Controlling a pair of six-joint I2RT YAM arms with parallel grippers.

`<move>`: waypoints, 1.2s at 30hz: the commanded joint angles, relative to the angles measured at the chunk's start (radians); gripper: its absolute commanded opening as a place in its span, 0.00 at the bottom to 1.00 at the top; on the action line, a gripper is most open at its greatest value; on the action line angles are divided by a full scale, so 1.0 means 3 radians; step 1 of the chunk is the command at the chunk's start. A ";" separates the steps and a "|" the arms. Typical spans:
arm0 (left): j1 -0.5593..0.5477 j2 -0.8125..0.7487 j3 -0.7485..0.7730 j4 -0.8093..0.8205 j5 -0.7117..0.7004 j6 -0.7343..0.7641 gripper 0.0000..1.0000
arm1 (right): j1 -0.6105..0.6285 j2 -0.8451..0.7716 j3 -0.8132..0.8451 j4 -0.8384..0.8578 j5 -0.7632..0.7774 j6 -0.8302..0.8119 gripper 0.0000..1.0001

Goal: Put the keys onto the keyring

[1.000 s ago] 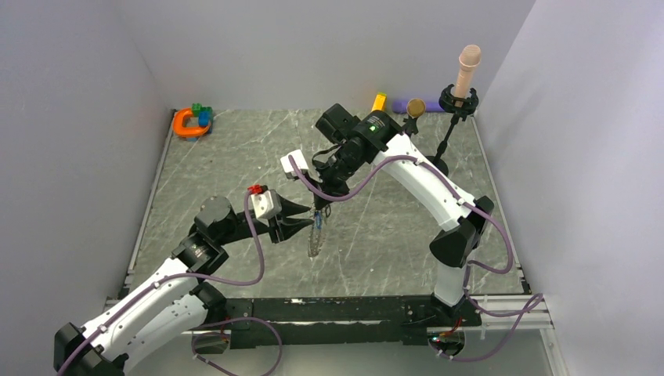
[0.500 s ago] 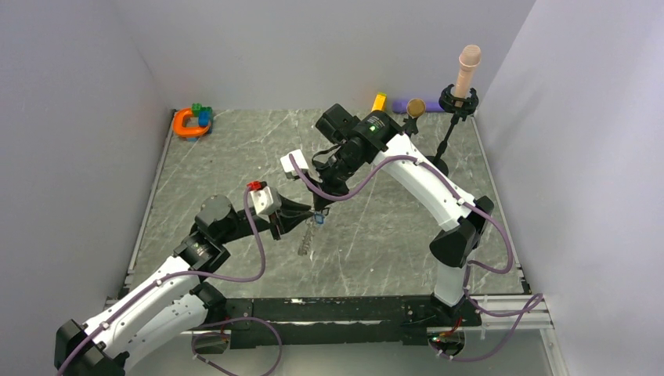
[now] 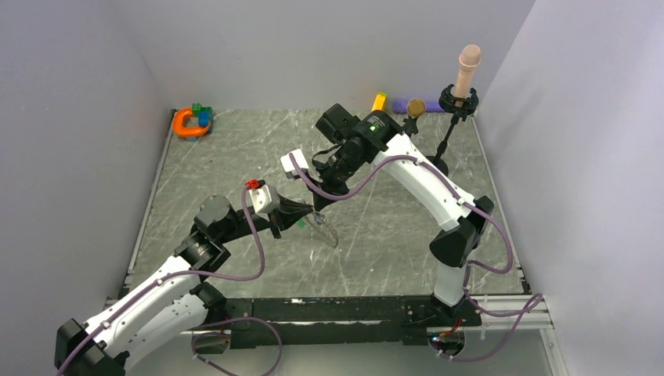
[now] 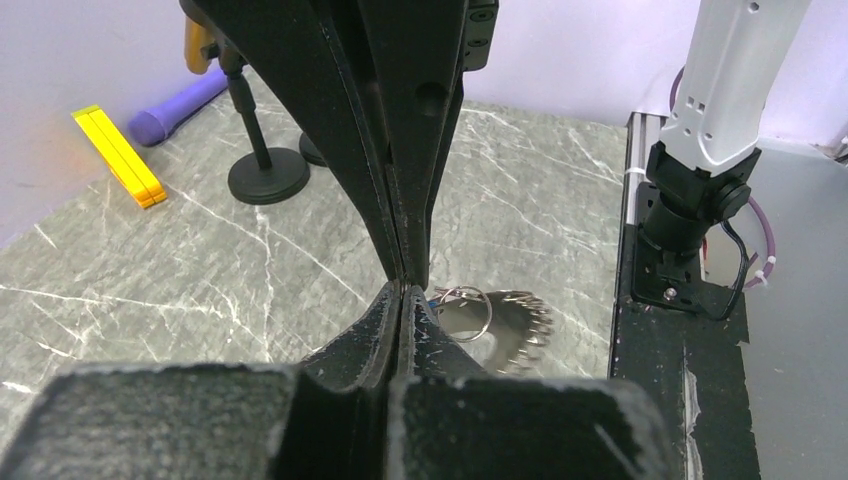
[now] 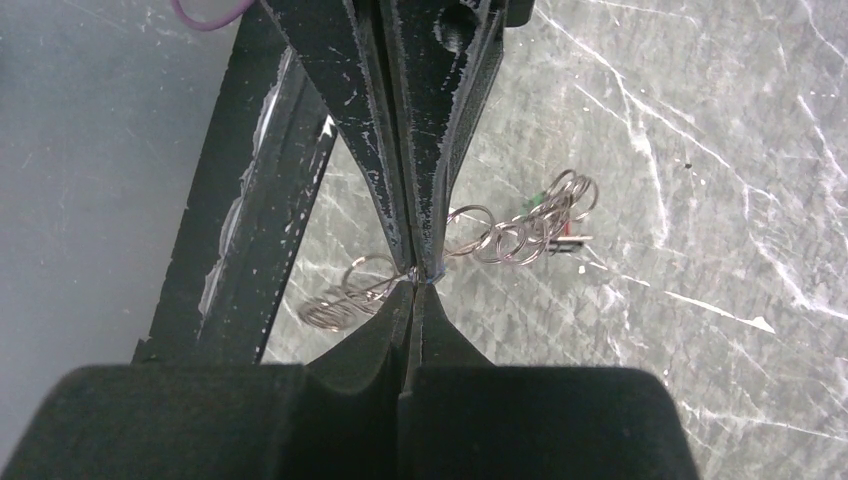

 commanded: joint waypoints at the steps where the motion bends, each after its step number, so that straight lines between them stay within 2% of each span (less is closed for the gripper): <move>1: -0.0002 -0.0004 0.0041 -0.0110 0.0009 0.0027 0.11 | 0.0014 -0.0068 0.0088 0.0029 -0.0168 0.0030 0.00; 3: -0.0008 0.0003 0.0046 -0.0119 0.0023 0.0026 0.16 | 0.0009 -0.0068 0.0086 0.0032 -0.0171 0.0033 0.00; 11: -0.0008 0.0039 0.0088 -0.0128 0.0022 0.0037 0.14 | 0.0010 -0.0080 0.0069 0.0038 -0.0184 0.0040 0.00; 26: -0.0003 -0.0012 0.0030 0.0057 -0.0044 -0.0074 0.19 | 0.0011 -0.0093 0.0012 0.0050 -0.0195 0.0035 0.00; 30: -0.0002 0.0026 0.0040 0.0067 -0.0012 -0.0088 0.14 | 0.0012 -0.0094 0.0022 0.0057 -0.0205 0.0045 0.00; 33: -0.0008 0.0048 0.0051 0.0044 0.0007 -0.0073 0.00 | 0.0012 -0.0096 0.0019 0.0058 -0.0211 0.0051 0.00; 36: -0.0007 0.0001 0.0021 0.0067 -0.0019 -0.0059 0.00 | 0.0012 -0.0099 0.0007 0.0066 -0.0228 0.0057 0.00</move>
